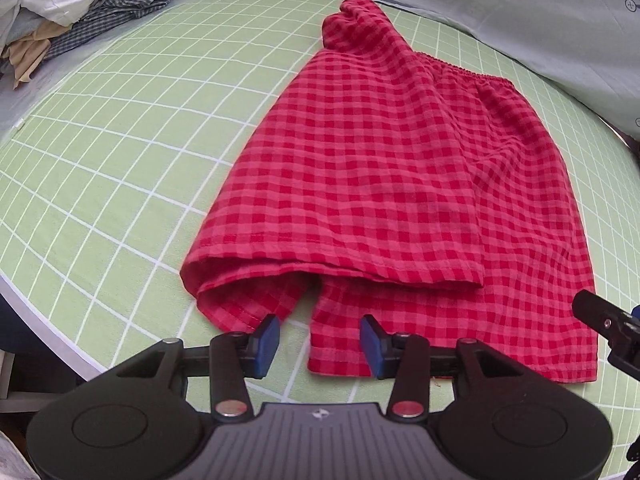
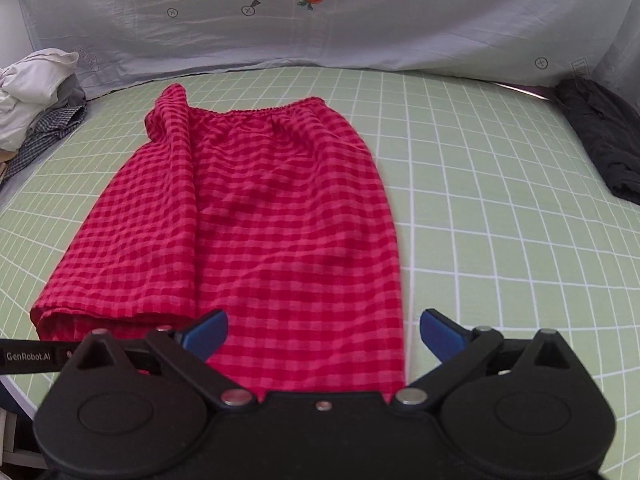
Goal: Fold clothes
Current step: 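Grasp the folded leg hem with the right gripper and lift it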
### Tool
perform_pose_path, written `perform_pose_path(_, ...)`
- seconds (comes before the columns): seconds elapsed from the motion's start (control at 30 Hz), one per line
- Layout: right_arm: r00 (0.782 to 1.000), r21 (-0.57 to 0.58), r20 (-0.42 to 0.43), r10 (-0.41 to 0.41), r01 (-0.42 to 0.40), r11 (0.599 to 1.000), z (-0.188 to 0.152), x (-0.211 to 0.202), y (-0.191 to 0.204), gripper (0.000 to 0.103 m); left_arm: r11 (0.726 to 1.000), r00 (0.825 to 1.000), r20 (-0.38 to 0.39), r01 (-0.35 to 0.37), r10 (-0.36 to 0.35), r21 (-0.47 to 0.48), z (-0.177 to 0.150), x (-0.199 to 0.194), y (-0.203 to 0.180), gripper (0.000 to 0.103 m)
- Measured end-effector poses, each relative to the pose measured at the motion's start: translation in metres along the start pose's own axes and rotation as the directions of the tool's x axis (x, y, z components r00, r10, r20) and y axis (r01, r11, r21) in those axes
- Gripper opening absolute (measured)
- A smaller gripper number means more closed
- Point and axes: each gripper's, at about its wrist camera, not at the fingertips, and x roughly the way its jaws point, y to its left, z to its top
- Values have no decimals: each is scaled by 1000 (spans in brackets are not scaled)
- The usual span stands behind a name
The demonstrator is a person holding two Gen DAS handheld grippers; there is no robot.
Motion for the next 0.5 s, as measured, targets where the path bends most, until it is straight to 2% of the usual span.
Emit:
perform_pose_path(0.07, 1000, -9, 11, 5, -5, 1000, 3, 0, 12, 103, 999, 1000, -7, -25, 25, 26, 3, 4, 3, 50)
perform_pose_path(0.17, 998, 20, -22, 53, -53, 998, 8, 9, 27, 101, 998, 999, -15, -46, 47, 53, 5, 6, 13, 50)
perform_pose_path(0.3, 994, 25, -58, 90, -89, 996, 8, 23, 52, 82, 997, 999, -33, -38, 40, 70, 6, 11, 29, 52)
perform_pose_path(0.5, 991, 31, -84, 108, -106, 994, 3, 36, 78, 62, 994, 999, -49, -3, 8, 107, 9, 16, 41, 53)
